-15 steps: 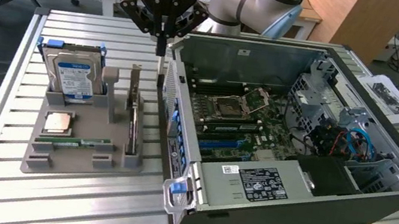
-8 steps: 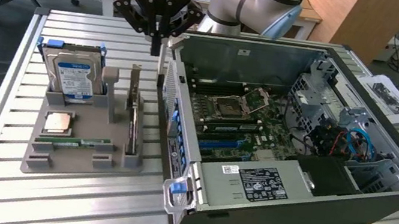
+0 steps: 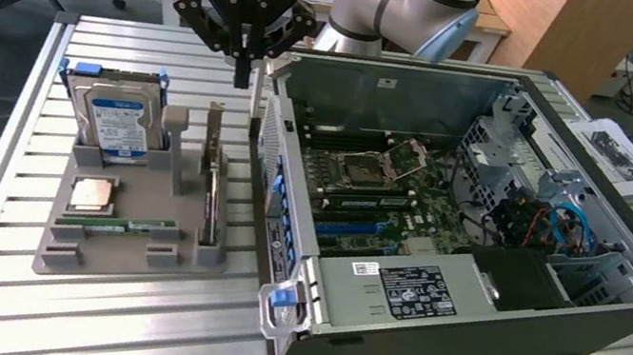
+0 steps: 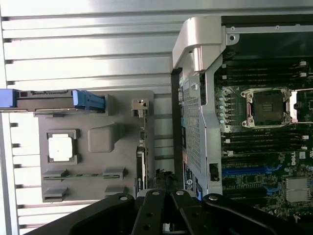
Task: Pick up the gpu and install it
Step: 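Reach for the gpu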
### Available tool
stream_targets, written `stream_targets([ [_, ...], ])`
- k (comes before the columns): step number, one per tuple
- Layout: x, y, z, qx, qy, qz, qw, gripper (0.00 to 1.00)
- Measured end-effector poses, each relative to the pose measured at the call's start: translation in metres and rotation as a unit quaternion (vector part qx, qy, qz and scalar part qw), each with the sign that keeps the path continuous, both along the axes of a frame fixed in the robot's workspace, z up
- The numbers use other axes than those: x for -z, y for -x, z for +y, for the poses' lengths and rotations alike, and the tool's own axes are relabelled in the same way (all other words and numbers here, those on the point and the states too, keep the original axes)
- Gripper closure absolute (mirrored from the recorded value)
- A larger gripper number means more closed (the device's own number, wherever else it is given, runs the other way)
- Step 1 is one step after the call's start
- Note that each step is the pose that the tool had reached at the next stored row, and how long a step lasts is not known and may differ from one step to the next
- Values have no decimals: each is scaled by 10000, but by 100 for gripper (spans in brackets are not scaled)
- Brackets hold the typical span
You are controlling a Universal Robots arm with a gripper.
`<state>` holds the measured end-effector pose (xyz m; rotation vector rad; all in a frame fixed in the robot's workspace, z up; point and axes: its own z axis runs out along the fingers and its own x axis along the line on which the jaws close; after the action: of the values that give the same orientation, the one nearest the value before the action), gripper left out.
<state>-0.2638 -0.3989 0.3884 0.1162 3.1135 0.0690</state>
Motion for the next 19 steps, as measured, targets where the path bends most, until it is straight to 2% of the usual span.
stream_targets([
  [15,-1,2,0,1,0,0,10000,89],
  [19,0,42,0,1,1,0,10000,89],
])
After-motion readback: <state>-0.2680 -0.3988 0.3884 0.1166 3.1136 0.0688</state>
